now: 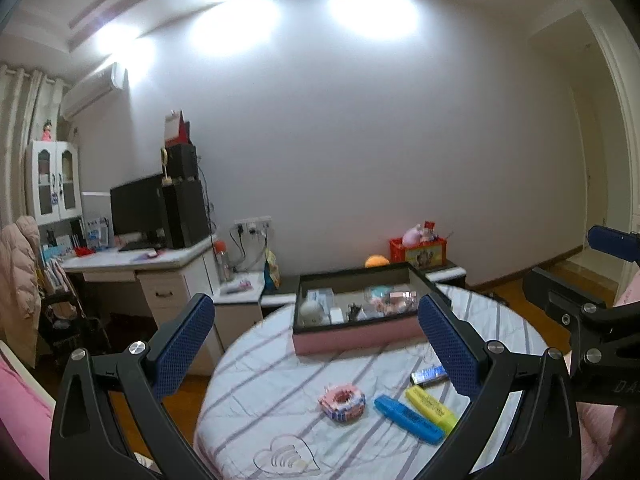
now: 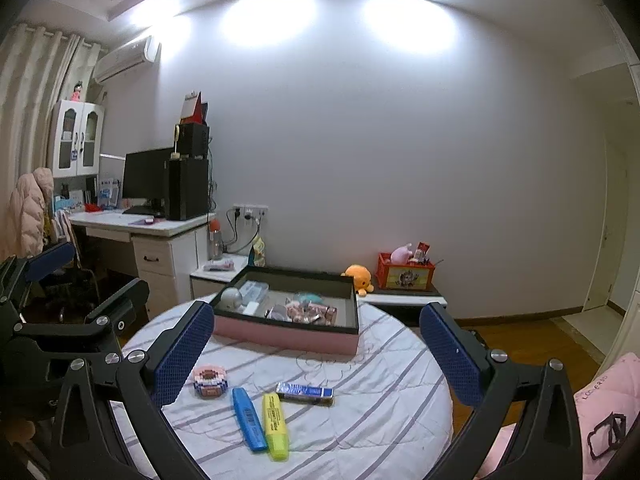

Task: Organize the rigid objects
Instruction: 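Withdraw both tools from the box back over the bed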

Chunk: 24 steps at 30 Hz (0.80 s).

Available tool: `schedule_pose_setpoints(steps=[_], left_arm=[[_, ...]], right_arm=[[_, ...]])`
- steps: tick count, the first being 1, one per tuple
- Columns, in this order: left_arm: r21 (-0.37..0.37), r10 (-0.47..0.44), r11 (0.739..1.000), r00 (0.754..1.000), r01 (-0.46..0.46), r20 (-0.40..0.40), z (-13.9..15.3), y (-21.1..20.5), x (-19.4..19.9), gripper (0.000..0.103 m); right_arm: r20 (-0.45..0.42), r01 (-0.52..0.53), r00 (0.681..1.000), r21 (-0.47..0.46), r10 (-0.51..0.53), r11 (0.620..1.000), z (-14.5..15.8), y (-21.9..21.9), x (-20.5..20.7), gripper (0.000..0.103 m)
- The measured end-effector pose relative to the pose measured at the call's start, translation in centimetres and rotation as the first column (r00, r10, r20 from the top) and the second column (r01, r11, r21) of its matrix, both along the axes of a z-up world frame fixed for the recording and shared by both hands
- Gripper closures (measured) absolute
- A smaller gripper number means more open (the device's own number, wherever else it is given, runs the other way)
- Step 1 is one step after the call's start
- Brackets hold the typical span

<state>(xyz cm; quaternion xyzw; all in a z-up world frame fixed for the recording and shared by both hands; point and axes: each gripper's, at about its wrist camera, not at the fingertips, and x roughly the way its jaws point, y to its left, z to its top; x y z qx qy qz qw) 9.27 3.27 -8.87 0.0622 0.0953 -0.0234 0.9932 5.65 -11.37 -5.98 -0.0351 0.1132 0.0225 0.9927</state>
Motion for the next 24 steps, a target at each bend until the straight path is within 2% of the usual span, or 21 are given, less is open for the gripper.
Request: schedule_pose_setpoints(steps=[5, 10, 15, 24], left_arm=[[-0.013, -0.047, 0.999, 0.992, 0.046, -0.121, -2.4, 0.0, 2.1, 0.0], [-0.067, -0.082, 0.995, 0.965, 0.068, -0.249, -5.5, 0.4, 4.0, 0.0], [-0.039, -0.058, 0.998, 0.931, 0.047, -0.361, -8.8, 0.6, 5.9, 0.0], [-0.067, -0.055, 0.997, 0.883, 0.026, -0.466, -12.0, 1.0, 9.1, 0.0]], right_arm=[[-0.065, 0.002, 0.998, 0.003, -0.002, 1.0, -2.0, -0.1, 1.3, 0.0], [-0.158, 0.003, 0.987, -0.003, -0.004, 1.0, -4.7, -0.3, 3.1, 0.0], [-0.252, -0.005, 0.968, 0.007, 0.006, 1.0, -7.5, -0.5, 5.0, 0.0], [-0.356, -0.006, 0.935, 0.021, 0.013, 1.0, -10.9, -0.8, 7.9, 0.0]])
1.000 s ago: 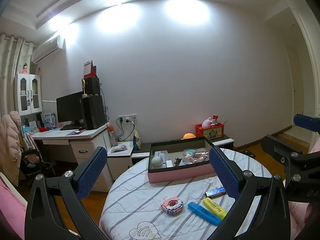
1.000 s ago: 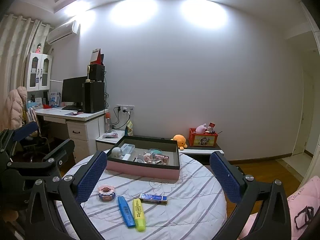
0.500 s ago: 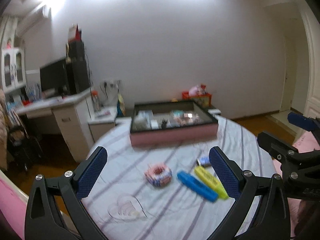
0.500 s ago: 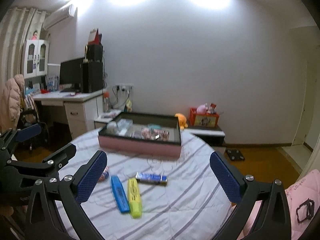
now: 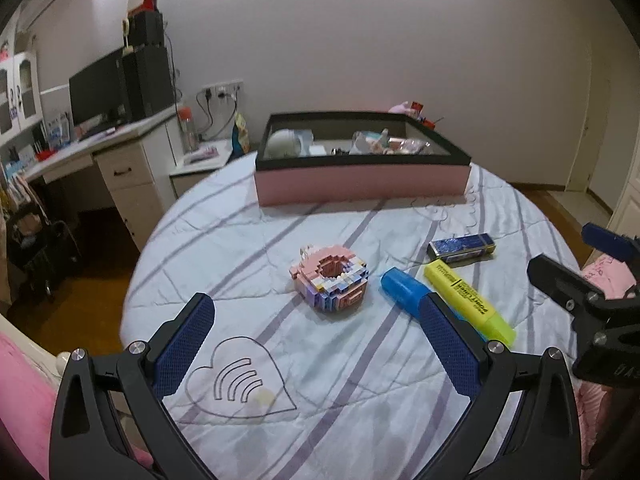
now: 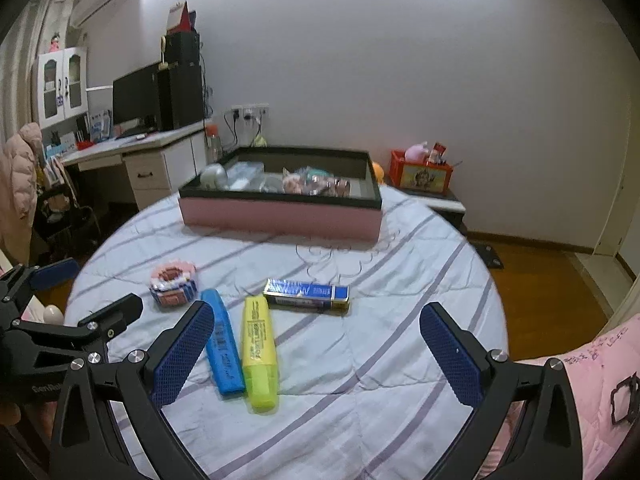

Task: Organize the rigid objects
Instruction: 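Grasp the block donut with the left tool while the right tool grasps the blue packet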

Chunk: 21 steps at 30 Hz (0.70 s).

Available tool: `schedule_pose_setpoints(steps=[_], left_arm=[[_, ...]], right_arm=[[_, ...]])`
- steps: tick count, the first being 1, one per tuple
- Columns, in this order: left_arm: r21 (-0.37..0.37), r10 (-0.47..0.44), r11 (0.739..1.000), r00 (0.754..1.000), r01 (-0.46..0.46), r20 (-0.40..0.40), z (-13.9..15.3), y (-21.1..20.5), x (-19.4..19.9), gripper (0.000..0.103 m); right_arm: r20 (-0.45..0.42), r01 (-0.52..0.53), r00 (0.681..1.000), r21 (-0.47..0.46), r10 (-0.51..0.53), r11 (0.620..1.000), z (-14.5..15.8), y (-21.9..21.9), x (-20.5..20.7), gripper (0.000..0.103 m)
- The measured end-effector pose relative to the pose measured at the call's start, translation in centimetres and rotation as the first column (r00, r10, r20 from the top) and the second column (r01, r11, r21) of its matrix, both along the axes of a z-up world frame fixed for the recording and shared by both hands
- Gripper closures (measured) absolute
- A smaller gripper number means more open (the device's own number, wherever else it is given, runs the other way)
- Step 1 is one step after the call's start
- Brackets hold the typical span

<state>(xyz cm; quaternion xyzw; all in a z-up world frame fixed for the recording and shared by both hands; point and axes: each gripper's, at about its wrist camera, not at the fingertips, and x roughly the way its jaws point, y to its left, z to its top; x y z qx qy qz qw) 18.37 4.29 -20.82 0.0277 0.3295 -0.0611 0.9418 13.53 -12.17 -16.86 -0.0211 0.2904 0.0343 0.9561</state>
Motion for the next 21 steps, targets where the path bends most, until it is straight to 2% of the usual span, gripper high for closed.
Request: schedule_pose_setpoints(steps=[8, 12, 15, 18, 21], left_arm=[[0.014, 0.014, 1.0, 0.997, -0.013, -0.081, -2.3, -0.5, 4.1, 0.0], [0.008, 0.055, 0.999, 0.989, -0.054, -0.135, -3.3, 0.3, 6.2, 0.0], [-0.027, 0.035, 0.999, 0.987, -0.04, -0.155, -3.7, 0.5, 7.2, 0.0], [-0.002, 0.018, 1.0, 0.982, -0.019, -0.186, -4.4, -0.2, 8.2, 0.0], [0.017, 0.018, 1.0, 0.977, -0.015, -0.213, -5.0, -0.4, 8.8, 0.007]], right_arm=[[-0.082, 0.005, 0.997, 0.008, -0.005, 1.0, -2.4, -0.6, 3.1, 0.0], [-0.113, 0.02, 0.993, 0.007, -0.02, 1.0, -3.1, -1.5, 4.5, 0.0], [-0.141, 0.036, 0.989, 0.014, -0.033, 0.999, -3.5, -2.1, 5.5, 0.0], [-0.163, 0.045, 0.986, 0.013, -0.043, 0.999, -3.8, -2.4, 6.4, 0.0], [-0.189, 0.046, 0.981, 0.016, -0.042, 0.999, -4.1, -2.5, 7.2, 0.0]])
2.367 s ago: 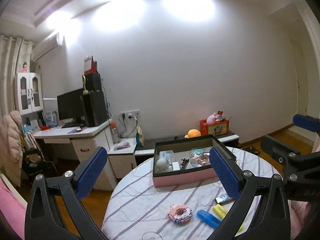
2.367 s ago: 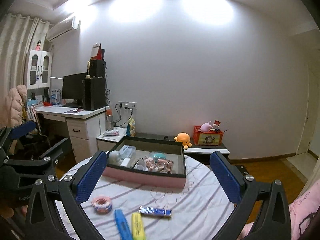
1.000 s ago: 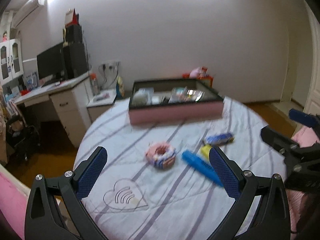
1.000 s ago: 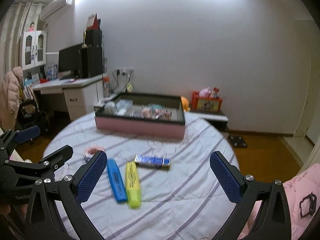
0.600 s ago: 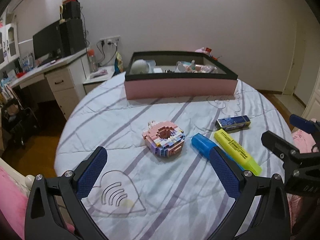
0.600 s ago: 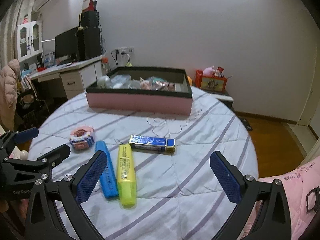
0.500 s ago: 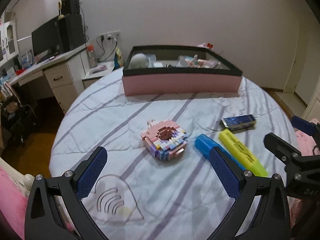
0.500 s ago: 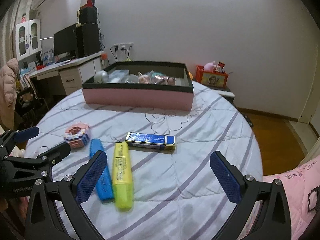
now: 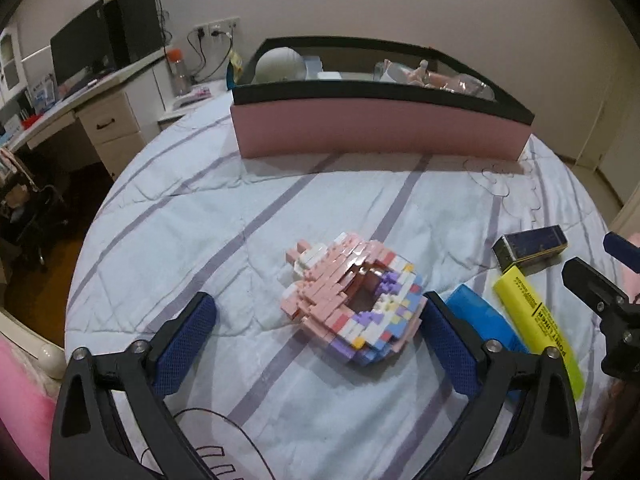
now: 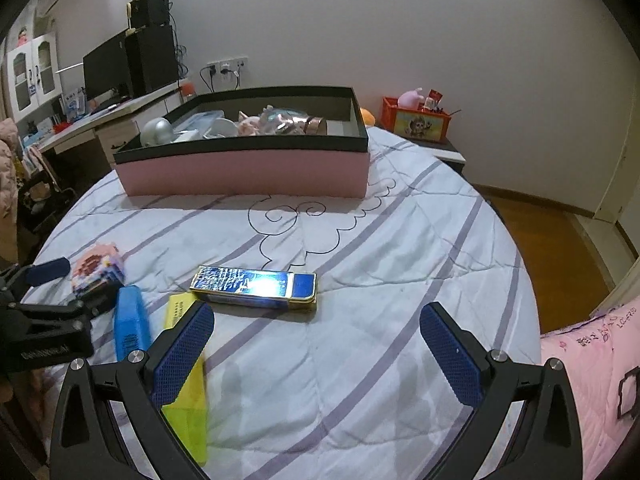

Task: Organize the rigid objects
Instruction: 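Grasp the block donut with the left tool while the right tool grasps the blue packet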

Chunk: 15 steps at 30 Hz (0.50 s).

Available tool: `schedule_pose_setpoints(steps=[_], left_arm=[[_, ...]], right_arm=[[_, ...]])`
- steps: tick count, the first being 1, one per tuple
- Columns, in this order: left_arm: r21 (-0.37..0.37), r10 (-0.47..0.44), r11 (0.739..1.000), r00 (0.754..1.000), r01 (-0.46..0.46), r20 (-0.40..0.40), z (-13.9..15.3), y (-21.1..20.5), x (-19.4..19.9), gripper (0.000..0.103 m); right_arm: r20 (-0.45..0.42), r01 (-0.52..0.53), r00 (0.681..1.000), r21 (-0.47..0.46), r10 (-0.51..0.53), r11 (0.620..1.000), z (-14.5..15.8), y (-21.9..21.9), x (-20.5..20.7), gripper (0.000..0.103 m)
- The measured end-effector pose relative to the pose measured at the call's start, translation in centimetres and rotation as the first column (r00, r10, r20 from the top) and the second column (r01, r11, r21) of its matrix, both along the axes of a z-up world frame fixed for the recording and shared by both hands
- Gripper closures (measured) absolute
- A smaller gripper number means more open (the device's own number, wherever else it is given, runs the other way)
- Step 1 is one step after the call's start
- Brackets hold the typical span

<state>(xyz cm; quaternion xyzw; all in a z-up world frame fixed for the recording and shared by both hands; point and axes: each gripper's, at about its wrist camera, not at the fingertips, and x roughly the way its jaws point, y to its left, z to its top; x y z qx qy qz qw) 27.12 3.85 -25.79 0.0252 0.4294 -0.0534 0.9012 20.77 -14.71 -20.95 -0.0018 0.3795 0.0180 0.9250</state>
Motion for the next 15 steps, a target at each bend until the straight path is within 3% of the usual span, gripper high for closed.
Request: schedule_pose_setpoints(steps=[2, 3, 15], left_arm=[[-0.014, -0.03, 0.999, 0.999, 0.031, 0.016, 0.3, 0.0, -0.1, 0.035], [-0.018, -0.045, 0.999, 0.999, 0.045, 0.02, 0.3, -0.1, -0.1, 0.042], [-0.002, -0.054, 0.999, 0.998, 0.054, 0.041, 0.7, 0.8, -1.7, 0.041]], right_arm=[[-0.019, -0.002, 1.0, 0.002, 0.002, 1.0, -0.2, 0.0, 0.4, 0.0], [-0.027, -0.001, 1.0, 0.002, 0.001, 1.0, -0.3, 0.0, 0.6, 0.0], [-0.12, -0.043, 0.992, -0.008, 0.042, 0.999, -1.5, 2.2, 3.7, 0.0]])
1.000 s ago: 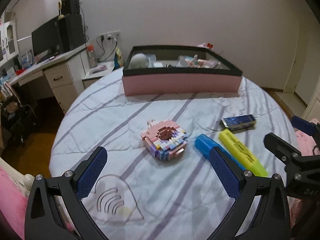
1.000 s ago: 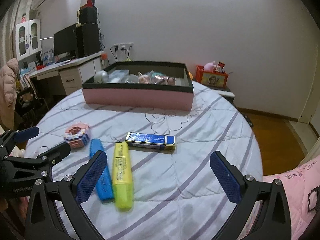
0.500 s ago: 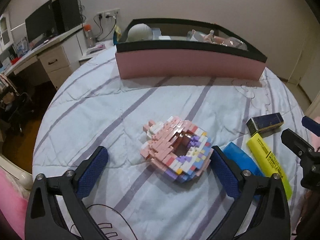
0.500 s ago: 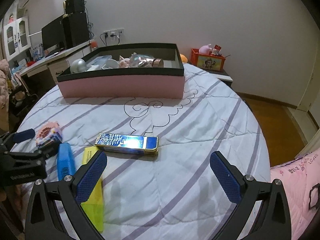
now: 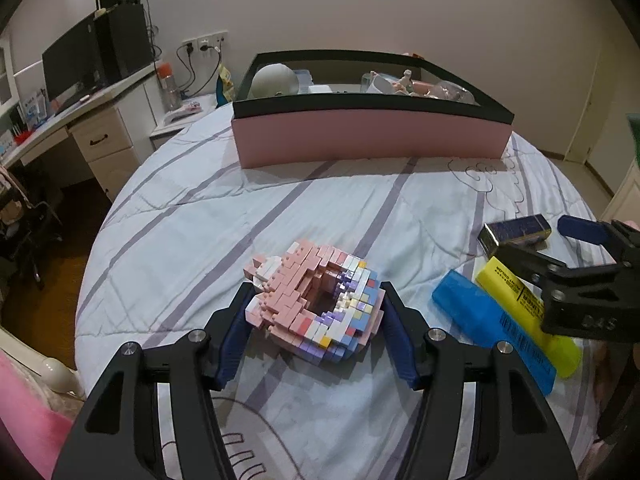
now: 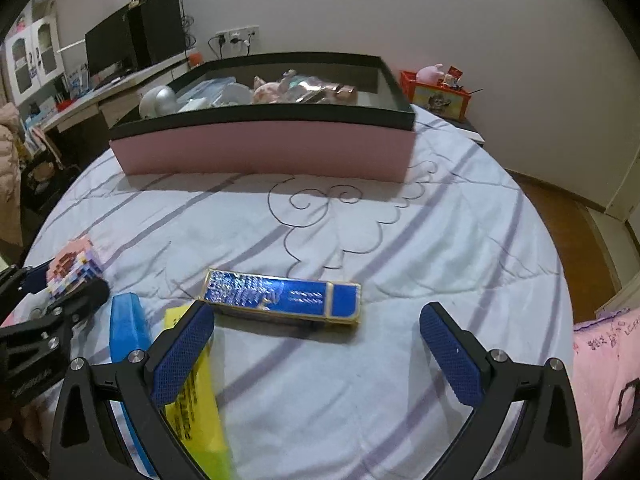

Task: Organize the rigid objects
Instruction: 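Grasp the block donut with the left tool while the right tool grasps the blue packet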

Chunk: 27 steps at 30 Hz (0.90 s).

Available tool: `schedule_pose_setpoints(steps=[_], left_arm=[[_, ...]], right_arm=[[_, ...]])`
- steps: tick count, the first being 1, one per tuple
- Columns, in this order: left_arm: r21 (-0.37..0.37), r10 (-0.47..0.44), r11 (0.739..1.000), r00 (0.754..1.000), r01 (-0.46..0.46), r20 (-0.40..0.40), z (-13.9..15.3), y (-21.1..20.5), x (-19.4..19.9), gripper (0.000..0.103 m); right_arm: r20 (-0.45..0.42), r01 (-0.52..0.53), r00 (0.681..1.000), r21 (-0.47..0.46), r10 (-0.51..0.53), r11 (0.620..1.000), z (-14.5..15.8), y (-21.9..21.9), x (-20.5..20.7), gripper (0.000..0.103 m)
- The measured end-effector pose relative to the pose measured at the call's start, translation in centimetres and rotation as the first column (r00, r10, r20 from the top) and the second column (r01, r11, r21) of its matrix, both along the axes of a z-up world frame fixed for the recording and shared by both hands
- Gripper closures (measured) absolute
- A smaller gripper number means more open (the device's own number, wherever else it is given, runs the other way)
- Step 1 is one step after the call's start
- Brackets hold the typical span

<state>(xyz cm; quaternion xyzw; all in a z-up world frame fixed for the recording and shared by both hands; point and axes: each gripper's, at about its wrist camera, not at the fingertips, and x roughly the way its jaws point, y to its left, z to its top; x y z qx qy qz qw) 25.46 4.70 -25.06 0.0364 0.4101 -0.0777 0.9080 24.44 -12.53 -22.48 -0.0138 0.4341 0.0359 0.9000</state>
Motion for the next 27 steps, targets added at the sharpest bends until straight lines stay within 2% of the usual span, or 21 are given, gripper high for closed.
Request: schedule_pose_setpoints(steps=[5, 7, 10, 14, 16, 18, 19, 20, 21, 24, 27], left_arm=[[0.0, -0.008, 1.0, 1.0, 0.008, 0.001, -0.1, 0.4, -0.3, 0.041], [-0.005, -0.008, 1.0, 1.0, 0.008, 0.001, 0.0, 0.5, -0.3, 0.041], [-0.015, -0.005, 1.0, 1.0, 0.005, 0.0, 0.0, 0.5, -0.2, 0.041], [-0.017, -0.01, 1.0, 1.0, 0.01, -0.001, -0.1, 0.5, -0.2, 0.041], [-0.023, -0.011, 1.0, 1.0, 0.011, -0.004, -0.1, 0.7, -0.3, 0.041], [-0.026, -0.012, 1.0, 1.0, 0.012, -0.005, -0.1, 0.7, -0.3, 0.041], [-0.026, -0.013, 1.0, 1.0, 0.013, -0.005, -0.1, 0.7, -0.3, 0.041], [-0.027, -0.013, 1.0, 1.0, 0.013, -0.006, -0.1, 0.7, -0.3, 0.041], [-0.028, -0.012, 1.0, 1.0, 0.012, -0.006, -0.1, 0.7, -0.3, 0.041], [-0.036, -0.006, 0.999, 1.0, 0.006, -0.004, -0.1, 0.7, -0.2, 0.041], [-0.044, -0.001, 0.999, 1.0, 0.001, 0.003, 0.1, 0.8, -0.3, 0.041]], right_arm=[[-0.014, 0.015, 1.0, -0.006, -0.015, 1.0, -0.1, -1.0, 0.0, 0.0], [-0.035, 0.002, 0.999, -0.037, -0.003, 0.999, -0.6, -1.3, 0.1, 0.0], [-0.028, -0.02, 0.999, -0.028, 0.019, 0.999, -0.6, -1.1, 0.4, 0.0], [-0.017, -0.107, 0.994, -0.038, 0.107, 0.993, -0.6, 0.4, 1.5, 0.0], [-0.017, -0.14, 0.99, -0.037, 0.14, 0.989, -0.5, 0.8, 2.0, 0.003], [-0.01, -0.158, 0.987, -0.027, 0.158, 0.987, -0.4, 1.0, 2.3, 0.026], [-0.003, -0.167, 0.986, -0.024, 0.167, 0.986, -0.3, 1.2, 2.2, 0.031], [0.0, -0.168, 0.986, -0.032, 0.168, 0.985, -0.1, 1.5, 2.1, 0.043], [0.004, -0.17, 0.985, -0.028, 0.171, 0.985, 0.0, 1.6, 2.0, 0.062], [0.013, -0.167, 0.986, -0.004, 0.167, 0.986, 0.2, 1.8, 1.3, 0.082], [0.028, -0.16, 0.987, 0.032, 0.16, 0.987, 0.2, 1.6, 0.6, 0.082]])
